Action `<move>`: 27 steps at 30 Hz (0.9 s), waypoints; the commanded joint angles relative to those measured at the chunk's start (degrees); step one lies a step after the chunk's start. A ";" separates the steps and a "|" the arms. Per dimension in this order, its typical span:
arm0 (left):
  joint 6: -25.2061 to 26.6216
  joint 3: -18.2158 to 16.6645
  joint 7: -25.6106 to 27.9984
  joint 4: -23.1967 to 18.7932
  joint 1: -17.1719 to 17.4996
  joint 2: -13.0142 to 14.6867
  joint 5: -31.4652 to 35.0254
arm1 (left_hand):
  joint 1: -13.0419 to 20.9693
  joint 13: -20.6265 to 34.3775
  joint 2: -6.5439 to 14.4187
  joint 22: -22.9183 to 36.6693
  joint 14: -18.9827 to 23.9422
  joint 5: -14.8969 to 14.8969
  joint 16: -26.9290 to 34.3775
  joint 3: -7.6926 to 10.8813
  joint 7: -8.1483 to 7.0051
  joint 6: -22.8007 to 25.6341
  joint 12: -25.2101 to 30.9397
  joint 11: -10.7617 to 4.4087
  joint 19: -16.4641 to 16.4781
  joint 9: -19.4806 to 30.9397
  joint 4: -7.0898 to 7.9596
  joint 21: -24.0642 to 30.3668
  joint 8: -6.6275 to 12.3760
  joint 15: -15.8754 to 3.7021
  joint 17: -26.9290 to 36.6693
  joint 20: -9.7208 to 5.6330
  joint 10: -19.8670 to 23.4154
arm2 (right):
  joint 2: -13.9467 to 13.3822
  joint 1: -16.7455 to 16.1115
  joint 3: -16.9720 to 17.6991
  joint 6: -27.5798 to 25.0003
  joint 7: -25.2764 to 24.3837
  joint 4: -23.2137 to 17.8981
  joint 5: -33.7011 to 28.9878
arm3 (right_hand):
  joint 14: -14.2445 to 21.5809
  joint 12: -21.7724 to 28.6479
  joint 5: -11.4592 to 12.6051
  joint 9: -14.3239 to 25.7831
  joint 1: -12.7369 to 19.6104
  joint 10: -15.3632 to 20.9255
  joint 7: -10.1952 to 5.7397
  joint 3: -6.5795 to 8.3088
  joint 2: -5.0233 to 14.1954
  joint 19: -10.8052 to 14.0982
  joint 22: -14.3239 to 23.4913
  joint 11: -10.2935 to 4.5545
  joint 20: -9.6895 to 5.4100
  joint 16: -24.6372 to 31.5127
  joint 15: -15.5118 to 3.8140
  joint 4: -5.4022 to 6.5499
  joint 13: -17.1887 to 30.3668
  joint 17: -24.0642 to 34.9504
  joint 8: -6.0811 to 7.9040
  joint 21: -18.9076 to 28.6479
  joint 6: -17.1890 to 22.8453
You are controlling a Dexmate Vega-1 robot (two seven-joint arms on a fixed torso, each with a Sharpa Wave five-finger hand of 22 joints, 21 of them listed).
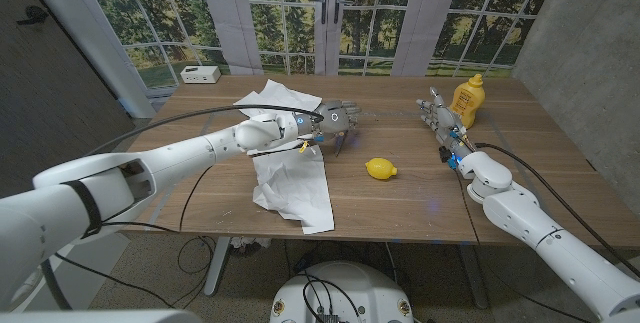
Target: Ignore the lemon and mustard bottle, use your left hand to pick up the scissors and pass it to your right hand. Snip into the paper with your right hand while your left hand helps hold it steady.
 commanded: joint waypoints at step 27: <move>2.95 3.86 0.62 3.26 -1.63 -1.54 0.25 | 0.64 0.13 1.16 0.09 0.27 -1.73 0.20 0.78 -0.15 -1.23 0.01 -0.08 0.87 -0.49 0.30 0.17 -0.01 -10.00 0.18 -8.97 -0.24 | 0.34 -0.42 0.00 -0.68 -1.46 -0.57 0.04 | -0.50 -0.23 -0.24 0.32 0.52 0.08 0.17 0.30 0.09 -0.06 0.28 -0.25 -0.33 -0.08 0.23 -0.02 0.16 0.01 -0.27 0.26 0.58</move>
